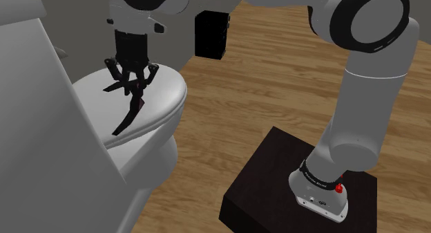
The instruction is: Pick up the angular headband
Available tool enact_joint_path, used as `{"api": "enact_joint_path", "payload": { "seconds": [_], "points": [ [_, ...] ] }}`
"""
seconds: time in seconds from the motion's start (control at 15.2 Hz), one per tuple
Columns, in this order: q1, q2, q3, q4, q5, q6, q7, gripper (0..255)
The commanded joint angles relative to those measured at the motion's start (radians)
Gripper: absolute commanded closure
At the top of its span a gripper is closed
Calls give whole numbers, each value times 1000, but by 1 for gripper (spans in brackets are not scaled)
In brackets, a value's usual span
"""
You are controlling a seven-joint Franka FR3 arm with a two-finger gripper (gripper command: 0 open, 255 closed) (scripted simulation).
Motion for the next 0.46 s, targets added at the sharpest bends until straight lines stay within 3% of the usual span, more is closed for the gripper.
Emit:
{"api": "enact_joint_path", "payload": {
  "seconds": [0.0,0.4],
  "points": [
    [1,2,0,29,-2,-27,5,255],
    [5,10,1,95,-7,-84,18,255]
  ]
}}
